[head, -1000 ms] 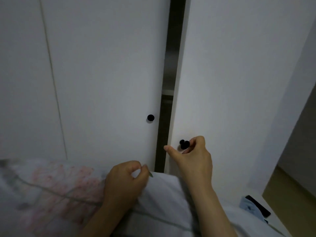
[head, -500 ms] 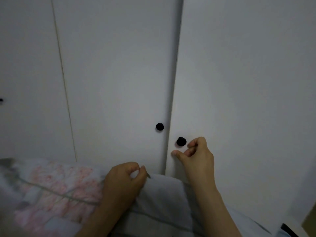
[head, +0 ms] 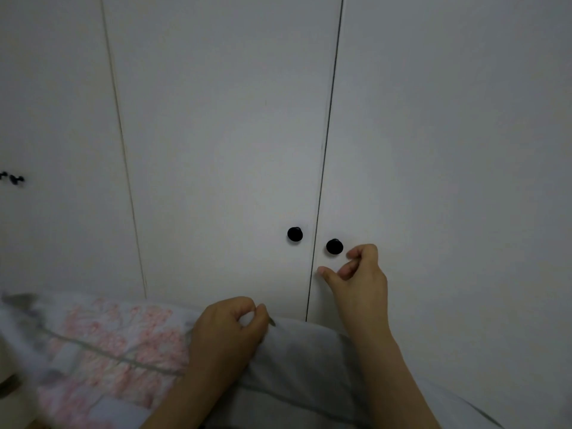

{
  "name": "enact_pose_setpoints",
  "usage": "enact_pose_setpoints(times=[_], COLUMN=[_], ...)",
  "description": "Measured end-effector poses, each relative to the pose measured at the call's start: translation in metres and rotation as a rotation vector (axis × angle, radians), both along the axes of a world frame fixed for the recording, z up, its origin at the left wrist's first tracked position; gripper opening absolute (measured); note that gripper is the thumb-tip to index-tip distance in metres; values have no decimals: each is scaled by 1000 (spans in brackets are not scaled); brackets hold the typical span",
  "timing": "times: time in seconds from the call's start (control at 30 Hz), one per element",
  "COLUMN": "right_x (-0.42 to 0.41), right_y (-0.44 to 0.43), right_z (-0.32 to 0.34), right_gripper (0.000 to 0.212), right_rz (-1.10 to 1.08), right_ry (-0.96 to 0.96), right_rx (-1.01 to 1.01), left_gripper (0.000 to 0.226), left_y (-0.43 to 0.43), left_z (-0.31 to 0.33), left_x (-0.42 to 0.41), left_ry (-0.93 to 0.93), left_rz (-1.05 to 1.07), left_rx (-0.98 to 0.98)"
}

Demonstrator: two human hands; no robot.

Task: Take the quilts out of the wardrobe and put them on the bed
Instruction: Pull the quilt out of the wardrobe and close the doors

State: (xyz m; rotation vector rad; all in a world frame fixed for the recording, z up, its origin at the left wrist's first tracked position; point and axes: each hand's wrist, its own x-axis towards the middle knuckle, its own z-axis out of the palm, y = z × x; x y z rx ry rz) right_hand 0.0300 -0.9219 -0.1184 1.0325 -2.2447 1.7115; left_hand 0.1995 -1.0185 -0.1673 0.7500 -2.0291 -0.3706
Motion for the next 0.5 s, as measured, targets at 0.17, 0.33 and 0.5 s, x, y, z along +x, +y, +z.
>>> enact_pose_setpoints(times=[0.17,0.33,0.5], right_x=[-2,1,21], right_y=[-4,0,9], right_z=[-3,-1,-4], right_gripper=[50,56,54], right_rz=[7,66,175], right_ry=[9,-59,-136], right_rx=[-6,-14,-18], left_gripper=[43,43,43], left_y=[1,-1,-3], left_z=[2,-1,-8], left_x=[3,10,20], left_ry=[13,40,30], left_rz=[18,22,60], left_rx=[5,22,35])
